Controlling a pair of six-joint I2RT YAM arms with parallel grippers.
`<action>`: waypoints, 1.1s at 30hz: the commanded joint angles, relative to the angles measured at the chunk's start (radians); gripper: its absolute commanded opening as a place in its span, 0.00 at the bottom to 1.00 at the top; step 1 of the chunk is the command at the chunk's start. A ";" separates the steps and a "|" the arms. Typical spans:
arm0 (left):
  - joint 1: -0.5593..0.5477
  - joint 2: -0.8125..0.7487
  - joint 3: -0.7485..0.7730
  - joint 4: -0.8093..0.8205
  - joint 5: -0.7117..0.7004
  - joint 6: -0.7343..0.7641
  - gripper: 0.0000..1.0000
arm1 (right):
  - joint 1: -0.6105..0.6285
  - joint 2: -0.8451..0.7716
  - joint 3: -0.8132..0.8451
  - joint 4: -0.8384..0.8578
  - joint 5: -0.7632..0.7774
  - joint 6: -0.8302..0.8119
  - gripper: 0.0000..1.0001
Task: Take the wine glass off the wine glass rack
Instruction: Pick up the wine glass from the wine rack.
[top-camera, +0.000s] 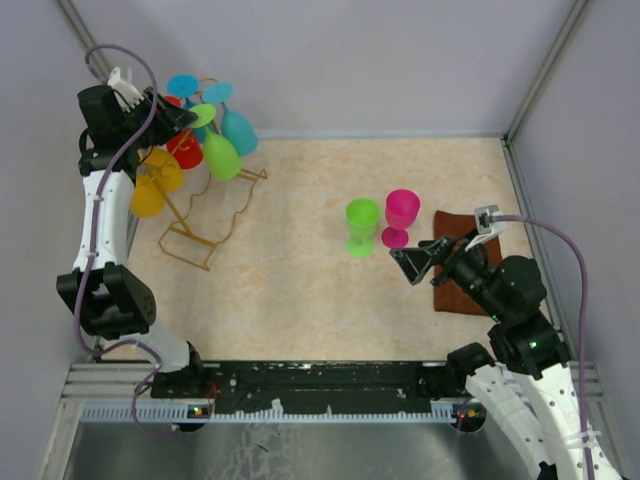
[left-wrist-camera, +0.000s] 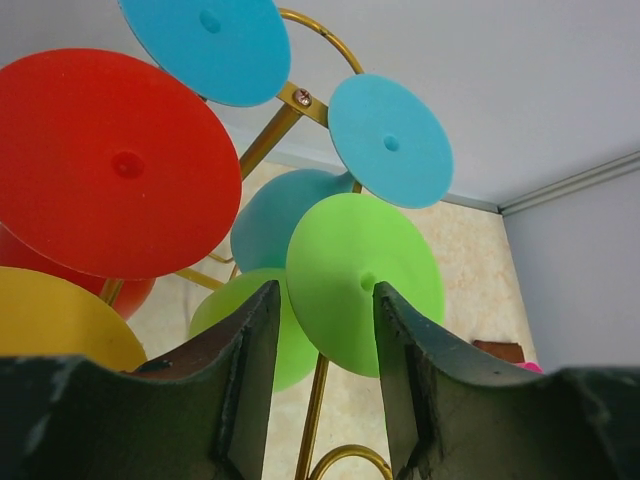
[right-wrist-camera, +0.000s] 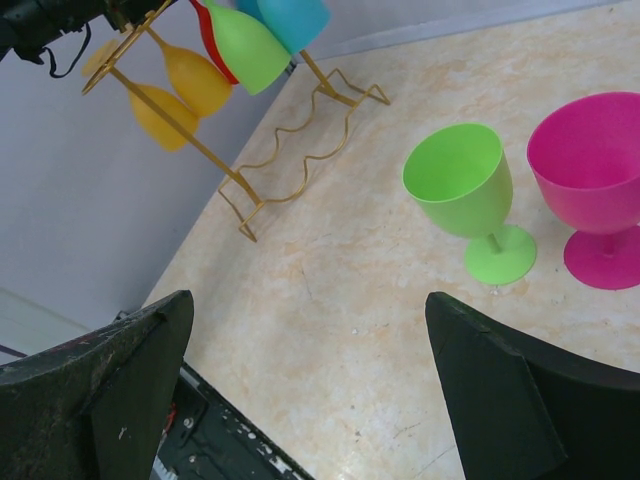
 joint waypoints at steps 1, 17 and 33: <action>0.006 0.006 -0.015 0.046 0.026 -0.018 0.48 | -0.001 -0.011 0.033 0.059 0.006 -0.001 0.99; 0.006 -0.012 -0.068 0.121 0.041 -0.074 0.33 | -0.001 -0.012 0.030 0.056 0.010 -0.004 0.99; 0.006 -0.050 -0.117 0.165 0.040 -0.130 0.18 | -0.001 -0.015 0.029 0.049 0.015 -0.005 0.99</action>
